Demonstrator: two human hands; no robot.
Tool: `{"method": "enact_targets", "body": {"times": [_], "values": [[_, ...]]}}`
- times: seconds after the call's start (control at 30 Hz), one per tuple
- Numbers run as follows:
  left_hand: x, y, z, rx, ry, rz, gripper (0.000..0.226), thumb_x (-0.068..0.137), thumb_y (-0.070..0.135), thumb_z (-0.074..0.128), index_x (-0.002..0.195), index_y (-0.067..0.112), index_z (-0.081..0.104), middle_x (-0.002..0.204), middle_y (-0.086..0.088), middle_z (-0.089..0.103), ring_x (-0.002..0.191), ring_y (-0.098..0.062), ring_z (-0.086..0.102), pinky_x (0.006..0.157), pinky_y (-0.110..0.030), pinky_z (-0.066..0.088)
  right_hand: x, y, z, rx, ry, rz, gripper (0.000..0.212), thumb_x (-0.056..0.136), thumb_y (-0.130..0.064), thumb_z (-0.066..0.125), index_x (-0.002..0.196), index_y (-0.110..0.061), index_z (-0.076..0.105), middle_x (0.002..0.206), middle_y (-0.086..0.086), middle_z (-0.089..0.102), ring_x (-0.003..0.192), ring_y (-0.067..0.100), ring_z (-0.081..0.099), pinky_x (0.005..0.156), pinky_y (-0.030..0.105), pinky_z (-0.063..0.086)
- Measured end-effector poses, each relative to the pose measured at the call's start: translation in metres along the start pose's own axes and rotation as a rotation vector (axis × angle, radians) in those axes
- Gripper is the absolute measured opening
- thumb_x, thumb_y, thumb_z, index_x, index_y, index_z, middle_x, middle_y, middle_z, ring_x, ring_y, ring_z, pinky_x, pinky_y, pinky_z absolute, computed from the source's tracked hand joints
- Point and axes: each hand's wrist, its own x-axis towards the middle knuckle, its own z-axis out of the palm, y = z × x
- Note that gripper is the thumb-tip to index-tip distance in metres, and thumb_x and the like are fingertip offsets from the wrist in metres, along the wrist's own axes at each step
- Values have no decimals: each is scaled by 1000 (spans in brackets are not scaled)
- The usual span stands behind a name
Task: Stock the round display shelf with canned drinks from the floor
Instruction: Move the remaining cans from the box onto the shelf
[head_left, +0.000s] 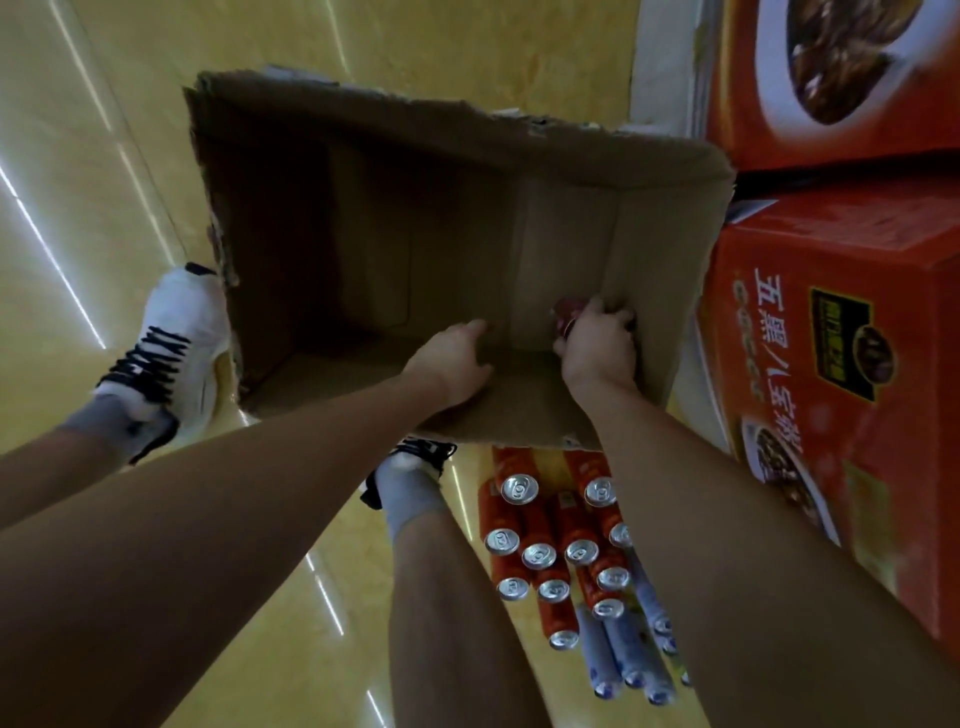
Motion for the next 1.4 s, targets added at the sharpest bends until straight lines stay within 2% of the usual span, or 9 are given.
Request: {"method": "enact_targets", "body": {"times": [0.23, 0.47, 0.6, 0.77, 0.97, 1.03, 1.2, 1.3, 1.4], "values": [[-41, -17, -29, 34, 32, -29, 61, 92, 21, 60, 148, 24, 34, 142, -6, 49, 124, -23, 52, 97, -37, 50, -45, -6, -18, 279, -145, 85, 59, 77, -51, 73, 120, -16, 53, 120, 13, 58, 108, 32, 60, 84, 41, 52], [-114, -20, -87, 94, 56, 23, 67, 84, 29, 70, 143, 26, 38, 139, -4, 49, 122, -23, 52, 99, -40, 49, -116, -42, -89, 502, -402, 14, 50, 78, -61, 61, 93, -14, 62, 79, 7, 69, 63, 18, 66, 47, 23, 47], [-163, -18, -137, 205, 33, 145, 104, 59, 57, 83, 145, 29, 30, 137, -1, 46, 122, -24, 51, 100, -45, 48, -165, -70, -137, 622, -463, -22, 47, 83, -58, 59, 93, -12, 62, 73, 7, 70, 60, 16, 64, 49, 23, 50], [-229, 0, -219, 269, 34, 299, 86, 58, 45, 84, 134, 28, 47, 124, 1, 59, 113, -21, 56, 95, -42, 49, -234, -98, -216, 742, -521, -80, 52, 80, -60, 62, 95, -10, 65, 69, 12, 72, 48, 15, 51, 44, 23, 40], [-343, 57, -308, 299, -29, 347, 72, 58, 39, 89, 120, 23, 56, 106, 5, 61, 98, -17, 57, 81, -30, 47, -346, -98, -320, 821, -250, -113, 65, 91, -66, 45, 81, -5, 65, 63, 9, 64, 50, 19, 54, 47, 26, 42], [-382, 79, -332, 272, -24, 403, 70, 59, 35, 91, 118, 18, 58, 104, 2, 63, 94, -19, 59, 79, -29, 49, -383, -93, -349, 956, -126, -67, 63, 99, -57, 36, 78, -4, 63, 61, 11, 60, 49, 22, 55, 48, 28, 44], [-466, 147, -382, 247, 6, 520, 61, 57, 34, 92, 109, 16, 64, 100, -2, 69, 93, -22, 64, 85, -35, 55, -466, -73, -407, 1172, 81, -71, 27, 105, -25, 35, 111, -10, 57, 70, 8, 58, 50, 17, 57, 42, 28, 48], [-519, 194, -403, 244, -70, 610, 70, 52, 34, 93, 114, 24, 62, 100, 2, 71, 91, -17, 69, 85, -38, 58, -514, -50, -444, 1266, 198, -95, 22, 104, -16, 33, 110, -19, 53, 76, 8, 64, 49, 20, 57, 41, 26, 46], [-568, 244, -412, 211, -139, 707, 72, 55, 21, 93, 119, 25, 61, 101, 3, 73, 92, -16, 70, 80, -34, 60, -554, -19, -471, 1328, 323, -101, 25, 92, 0, 46, 91, -20, 61, 72, 3, 66, 49, 17, 58, 48, 29, 47]]}}
